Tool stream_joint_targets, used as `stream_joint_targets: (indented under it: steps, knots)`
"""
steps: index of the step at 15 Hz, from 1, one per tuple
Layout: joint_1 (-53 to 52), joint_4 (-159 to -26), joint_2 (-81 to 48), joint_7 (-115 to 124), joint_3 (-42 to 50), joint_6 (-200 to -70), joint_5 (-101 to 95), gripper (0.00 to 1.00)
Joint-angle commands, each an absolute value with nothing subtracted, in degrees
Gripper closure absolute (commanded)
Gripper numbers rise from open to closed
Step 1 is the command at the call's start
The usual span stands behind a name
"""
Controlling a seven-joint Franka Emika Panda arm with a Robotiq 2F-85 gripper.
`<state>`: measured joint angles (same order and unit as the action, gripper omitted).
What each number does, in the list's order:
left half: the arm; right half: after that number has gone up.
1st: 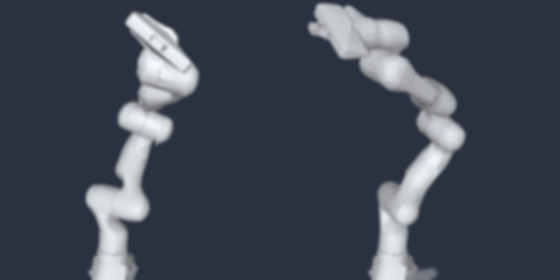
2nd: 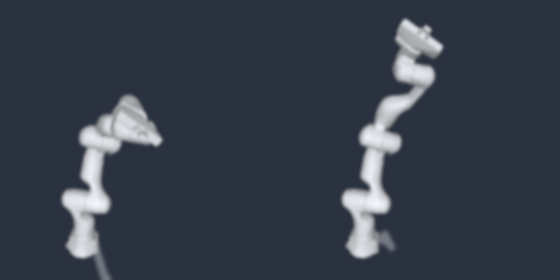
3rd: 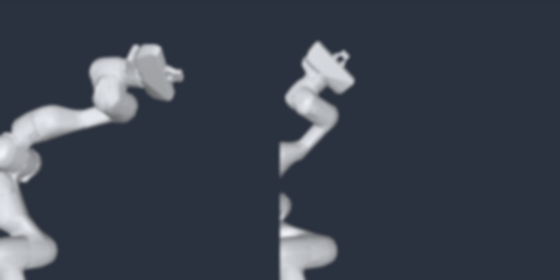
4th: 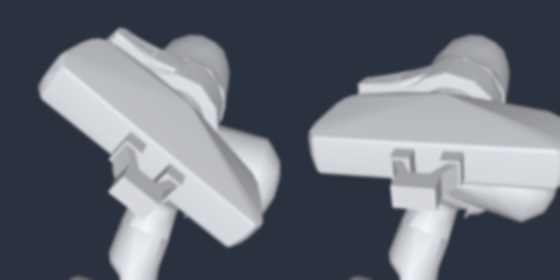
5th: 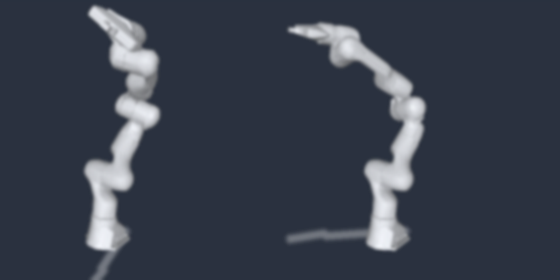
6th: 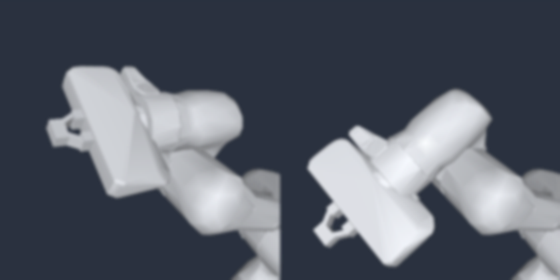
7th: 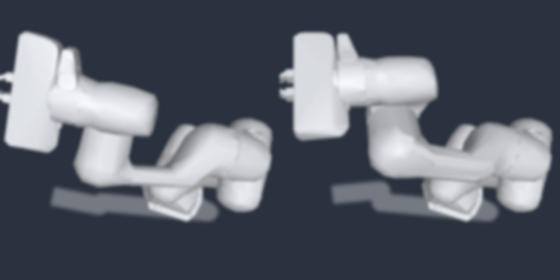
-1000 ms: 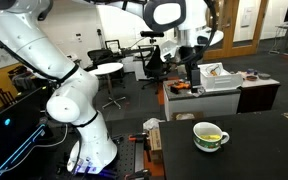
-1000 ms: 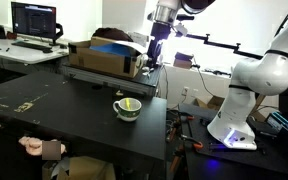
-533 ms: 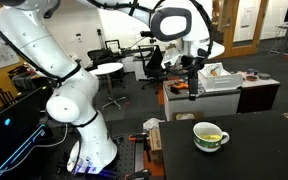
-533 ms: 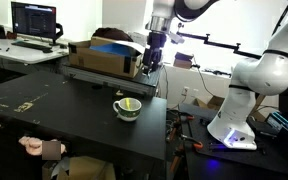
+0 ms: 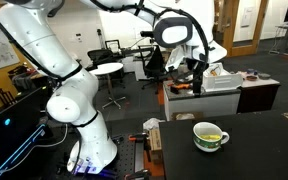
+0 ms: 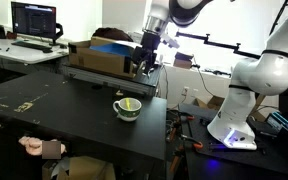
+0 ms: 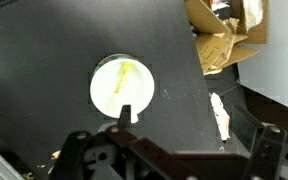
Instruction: Put the yellow sharpie on the table
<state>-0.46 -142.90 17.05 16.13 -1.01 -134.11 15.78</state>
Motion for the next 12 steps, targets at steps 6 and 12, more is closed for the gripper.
stream_joint_targets:
  steps: [6, 12]
  knots:
    - [1.18, -142.82, 9.04, 31.64, -3.23, -148.47, 14.7, 0.0]
    - [2.25, -142.83, 6.57, 47.18, -3.95, -148.5, 2.42, 0.0]
